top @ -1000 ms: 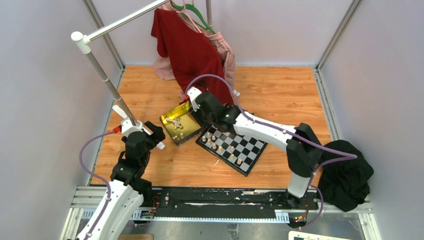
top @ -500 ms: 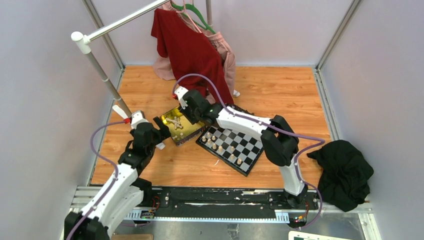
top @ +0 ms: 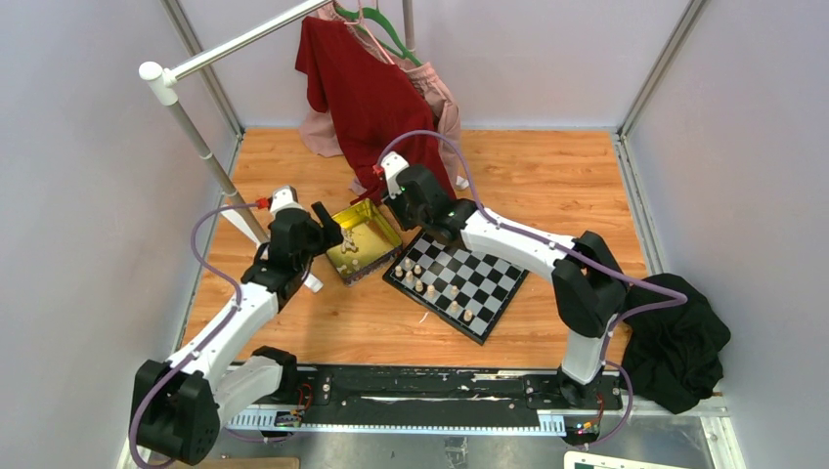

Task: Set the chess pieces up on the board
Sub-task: Pick up the chess piece from the storage box.

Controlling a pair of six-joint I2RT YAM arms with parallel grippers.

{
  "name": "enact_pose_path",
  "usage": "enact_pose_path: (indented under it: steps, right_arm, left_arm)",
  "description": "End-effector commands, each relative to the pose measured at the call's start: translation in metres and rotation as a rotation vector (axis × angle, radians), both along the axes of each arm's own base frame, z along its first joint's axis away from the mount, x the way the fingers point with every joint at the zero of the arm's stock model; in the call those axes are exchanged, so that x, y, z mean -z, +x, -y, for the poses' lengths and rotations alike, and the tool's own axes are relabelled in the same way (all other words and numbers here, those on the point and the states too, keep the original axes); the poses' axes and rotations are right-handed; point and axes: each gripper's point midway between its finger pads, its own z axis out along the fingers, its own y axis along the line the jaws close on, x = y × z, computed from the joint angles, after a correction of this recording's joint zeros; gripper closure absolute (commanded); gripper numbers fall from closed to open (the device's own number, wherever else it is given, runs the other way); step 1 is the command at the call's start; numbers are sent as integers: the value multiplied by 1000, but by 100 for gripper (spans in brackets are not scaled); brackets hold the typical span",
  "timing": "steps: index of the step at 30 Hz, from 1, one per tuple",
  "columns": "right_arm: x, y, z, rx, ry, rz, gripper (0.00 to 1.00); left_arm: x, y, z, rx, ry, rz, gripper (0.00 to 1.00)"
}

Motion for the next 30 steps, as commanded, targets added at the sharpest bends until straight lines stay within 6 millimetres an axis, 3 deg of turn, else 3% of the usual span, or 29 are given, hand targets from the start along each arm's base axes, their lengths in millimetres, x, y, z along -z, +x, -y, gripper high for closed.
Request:
enact_pose_path:
  steps: [1,7,11,30]
  right_arm:
    - [-16,8,17,56,62,29,69]
    - [-26,15,31,91,123,36,70]
    - [-29,20,38,104,135,39,70]
    - [-14,26,48,111,132,6,70]
  left_arm:
    - [-14,15,13,61,64,8,20]
    - [-1,34,32,120,216,-104,22]
    - [20,44,31,93,245,-181,26]
    - [63,78,35,18,268,-250,42]
